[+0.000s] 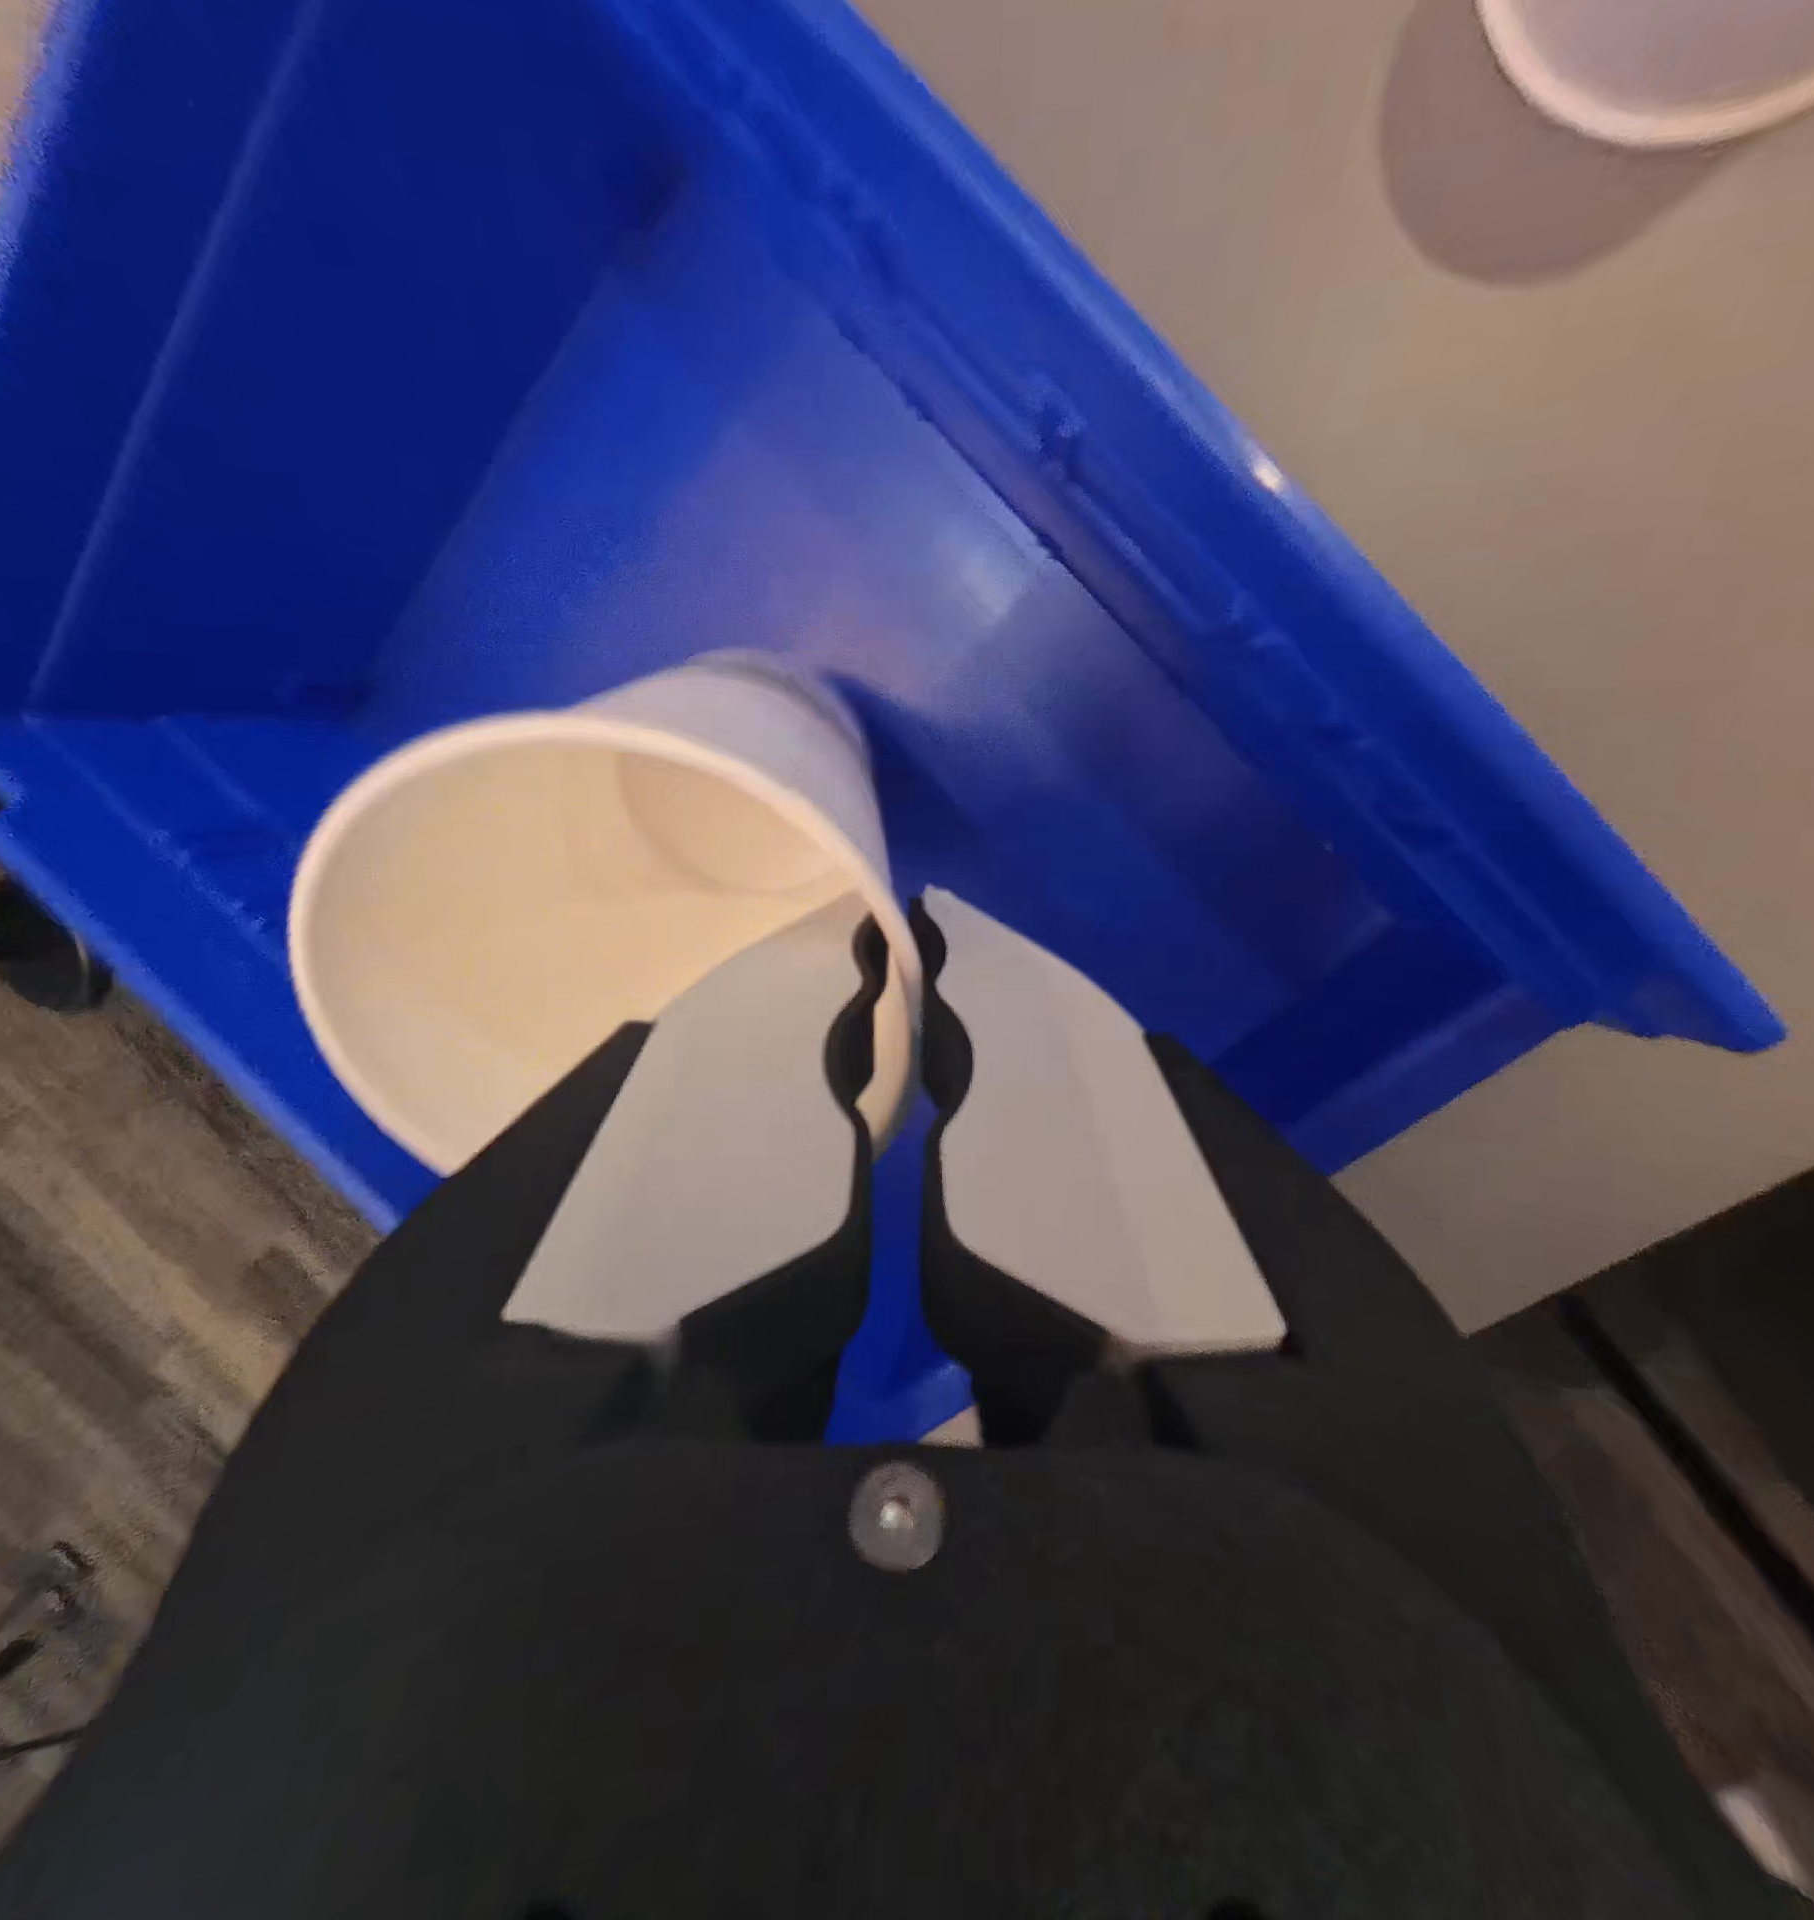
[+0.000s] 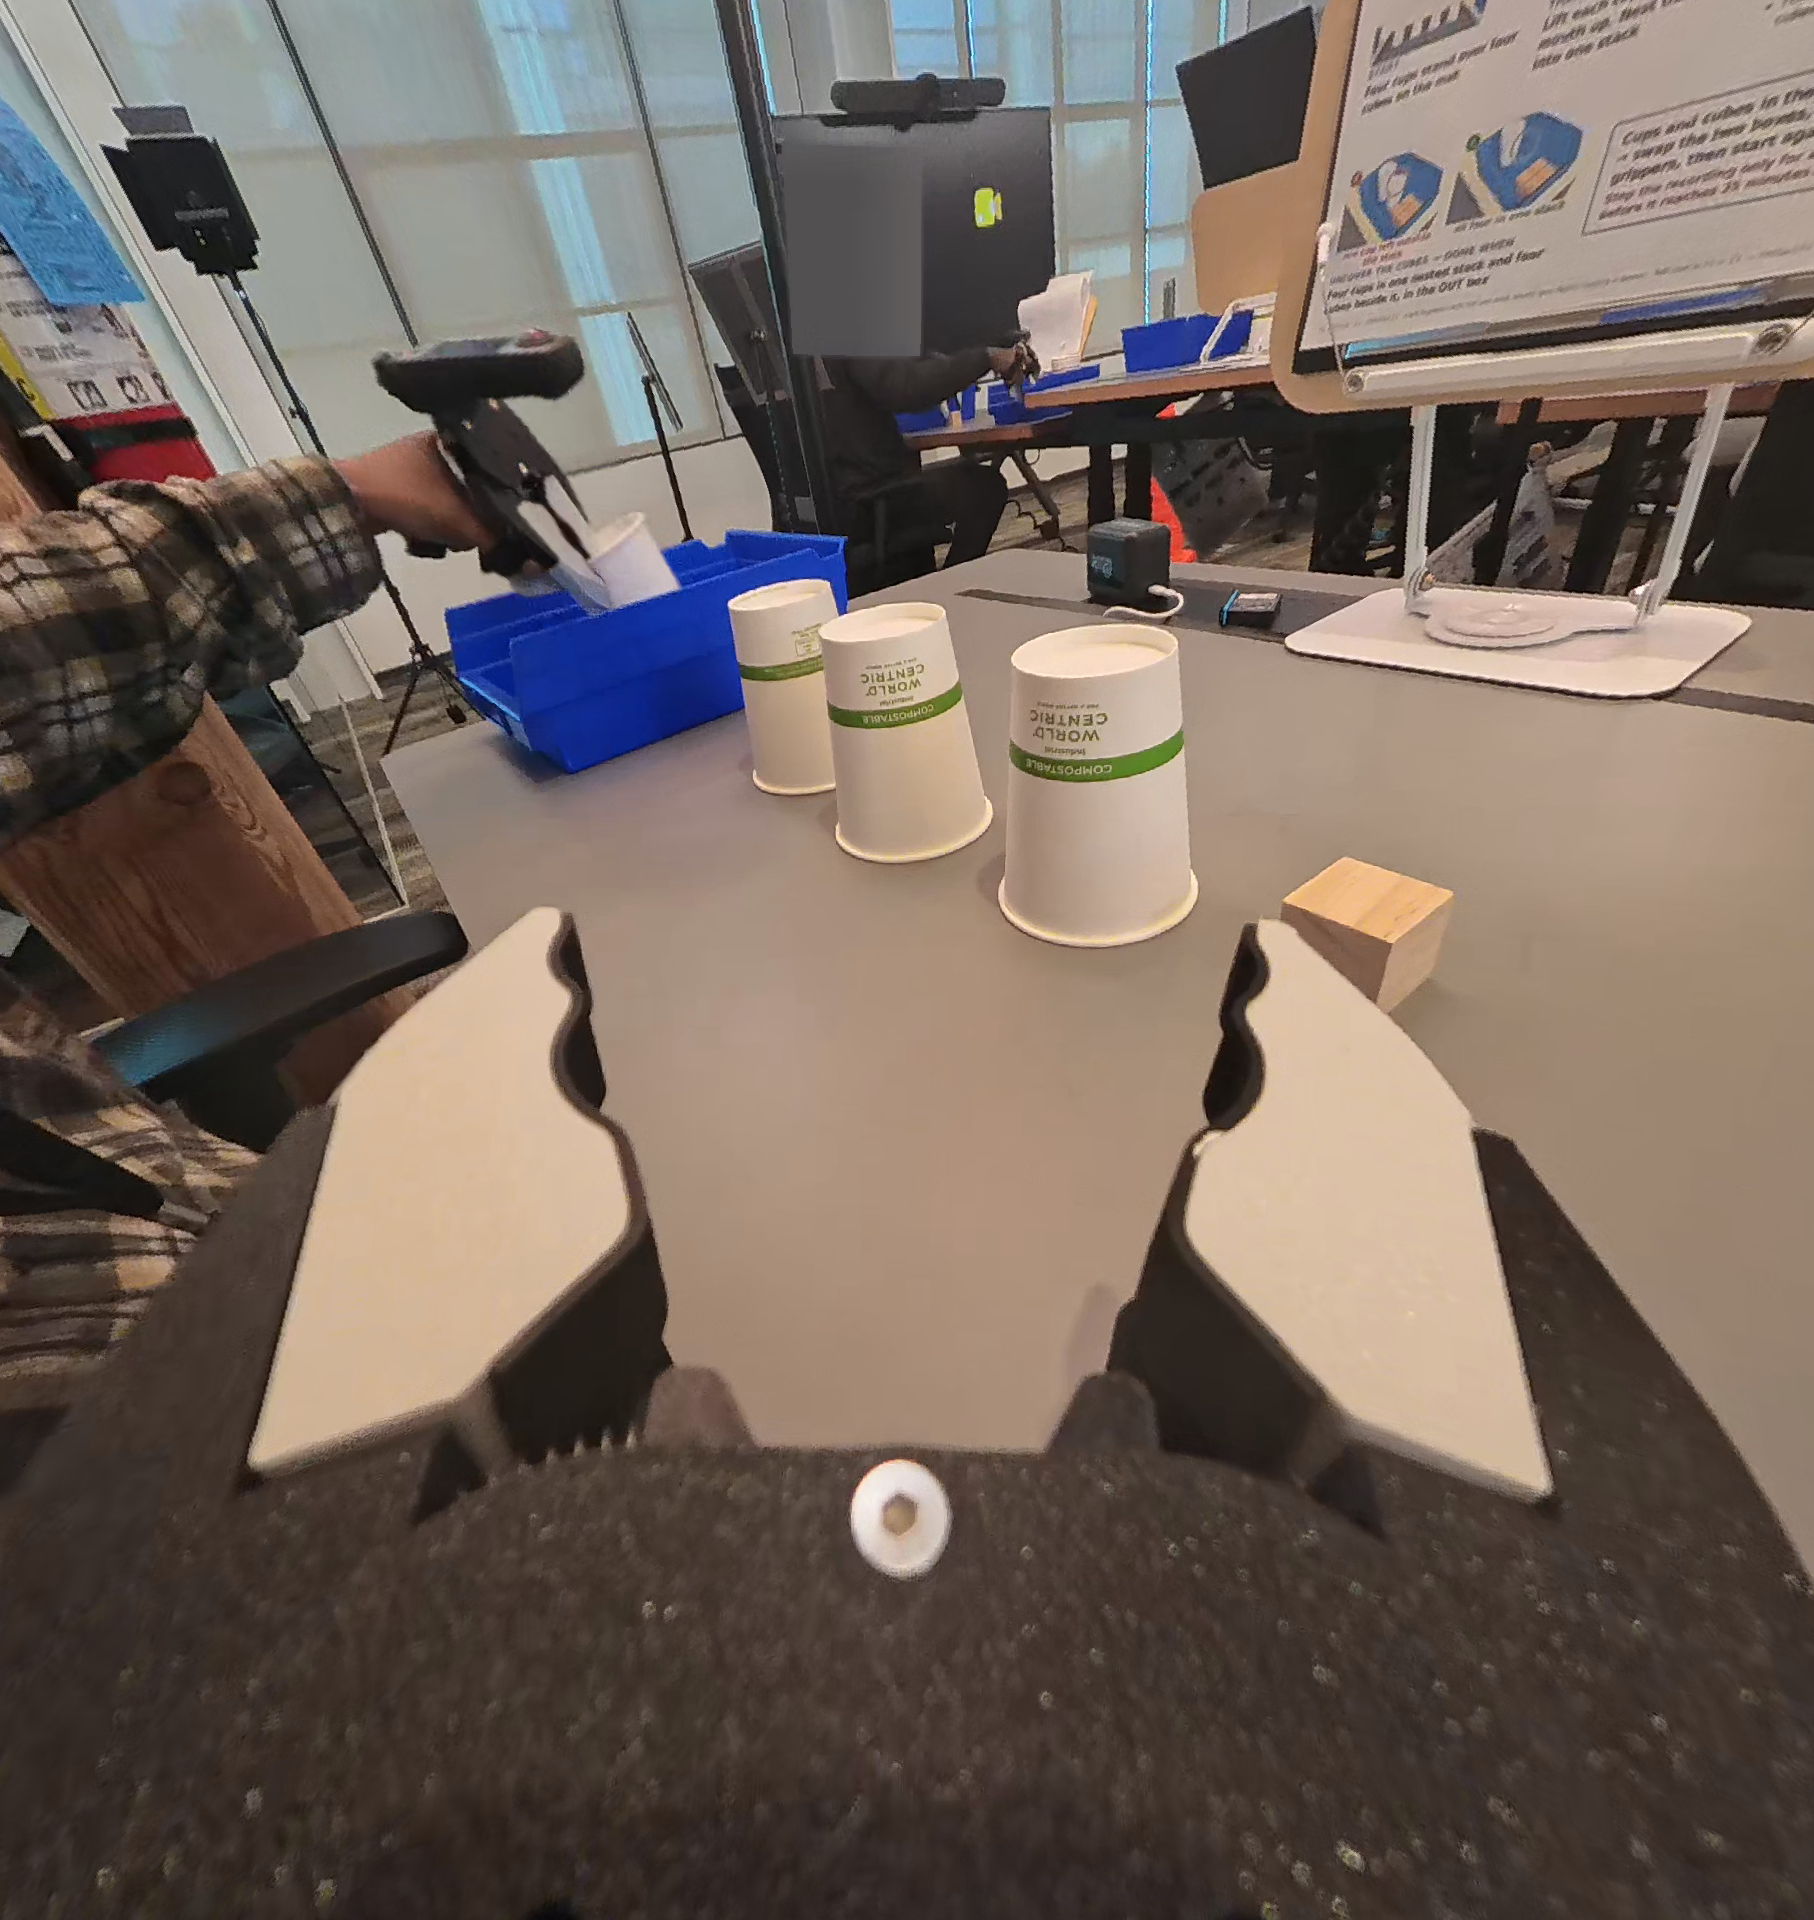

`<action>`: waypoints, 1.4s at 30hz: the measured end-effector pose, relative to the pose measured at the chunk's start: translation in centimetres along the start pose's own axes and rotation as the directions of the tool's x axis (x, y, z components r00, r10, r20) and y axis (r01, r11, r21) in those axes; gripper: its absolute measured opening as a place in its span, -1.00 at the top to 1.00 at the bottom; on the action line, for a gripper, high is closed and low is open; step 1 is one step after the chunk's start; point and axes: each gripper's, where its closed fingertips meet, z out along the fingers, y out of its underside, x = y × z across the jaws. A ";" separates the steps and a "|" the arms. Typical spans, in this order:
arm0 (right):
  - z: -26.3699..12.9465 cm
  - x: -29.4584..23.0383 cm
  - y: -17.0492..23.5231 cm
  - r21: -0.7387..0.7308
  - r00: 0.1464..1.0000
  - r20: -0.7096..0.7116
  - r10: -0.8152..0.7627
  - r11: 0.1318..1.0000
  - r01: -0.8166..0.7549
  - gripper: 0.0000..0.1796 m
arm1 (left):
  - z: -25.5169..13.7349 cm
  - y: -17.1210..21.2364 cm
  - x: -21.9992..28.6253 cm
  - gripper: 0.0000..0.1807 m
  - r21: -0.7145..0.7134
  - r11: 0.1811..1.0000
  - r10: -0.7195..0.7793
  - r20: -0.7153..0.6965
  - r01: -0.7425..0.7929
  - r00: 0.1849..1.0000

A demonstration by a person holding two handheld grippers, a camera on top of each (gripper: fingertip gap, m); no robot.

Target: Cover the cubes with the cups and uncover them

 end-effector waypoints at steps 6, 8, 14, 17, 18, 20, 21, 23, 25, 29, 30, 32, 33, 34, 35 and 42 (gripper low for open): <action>0.4 -0.4 0.1 0.020 0.999 0.033 0.038 0.999 -0.038 -0.25 | -7.0 -4.0 -1.5 1.00 0.331 0.927 -0.182 -0.009 0.175 0.983; 0.8 -0.5 0.0 0.028 0.998 0.049 0.048 0.998 -0.050 -0.25 | -10.3 -7.1 0.5 1.00 0.492 0.851 -0.172 -0.074 0.186 0.982; 3.6 -1.5 -4.2 0.103 0.983 0.166 0.084 0.989 -0.102 -0.28 | -18.0 -18.0 13.9 1.00 0.828 0.523 0.124 -0.306 0.200 0.944; 5.9 -2.3 -6.7 0.110 0.970 0.232 0.066 0.989 -0.094 -0.36 | -18.6 -21.9 22.0 1.00 0.873 0.396 0.312 -0.419 0.284 0.853; 6.7 -2.3 -7.4 0.120 0.969 0.236 0.068 0.988 -0.099 -0.41 | -18.7 -23.0 24.3 1.00 0.875 0.353 0.361 -0.454 0.331 0.815; 8.1 -2.6 -8.6 0.157 0.965 0.251 0.083 0.980 -0.125 -0.49 | -18.7 -24.7 28.1 1.00 0.852 0.277 0.451 -0.524 0.444 0.722; 8.6 -2.8 -9.0 0.175 0.958 0.268 0.101 0.973 -0.151 -0.51 | -18.7 -25.3 29.6 1.00 0.828 0.247 0.492 -0.554 0.503 0.671; 9.3 -3.0 -9.8 0.230 0.942 0.302 0.149 0.947 -0.223 -0.52 | -18.7 -26.2 31.8 1.00 0.763 0.200 0.558 -0.604 0.615 0.569; 9.7 -3.1 -10.6 0.287 0.921 0.336 0.195 0.911 -0.297 -0.52 | -18.7 -26.8 33.3 1.00 0.676 0.180 0.613 -0.645 0.714 0.456; 10.6 -4.3 -11.3 0.311 0.880 0.423 0.217 0.877 -0.366 -0.52 | -17.6 -27.7 35.5 1.00 0.570 0.199 0.653 -0.684 0.797 0.326; 10.9 -4.6 -11.4 0.305 0.875 0.433 0.217 0.878 -0.368 -0.52 | -17.2 -27.8 36.0 1.00 0.554 0.217 0.657 -0.691 0.804 0.300; 11.4 -4.9 -11.6 0.294 0.875 0.439 0.204 0.888 -0.355 -0.50 | -16.6 -28.0 36.9 1.00 0.538 0.242 0.657 -0.703 0.807 0.272; 11.5 -5.0 -11.7 0.290 0.874 0.445 0.193 0.893 -0.345 -0.44 | -16.3 -28.0 37.4 1.00 0.541 0.259 0.656 -0.707 0.800 0.265; 11.4 -5.2 -11.9 0.292 0.871 0.459 0.172 0.897 -0.331 -0.31 | -15.8 -28.1 38.0 1.00 0.549 0.284 0.646 -0.716 0.786 0.266; 11.1 -5.5 -12.1 0.293 0.867 0.477 0.147 0.903 -0.314 -0.09 | -15.3 -28.2 38.3 1.00 0.556 0.302 0.632 -0.725 0.775 0.273; 10.2 -2.9 -12.9 0.258 0.928 0.371 0.046 0.954 -0.151 0.04 | -11.5 -29.4 39.1 0.45 0.634 0.451 0.456 -0.769 0.629 0.448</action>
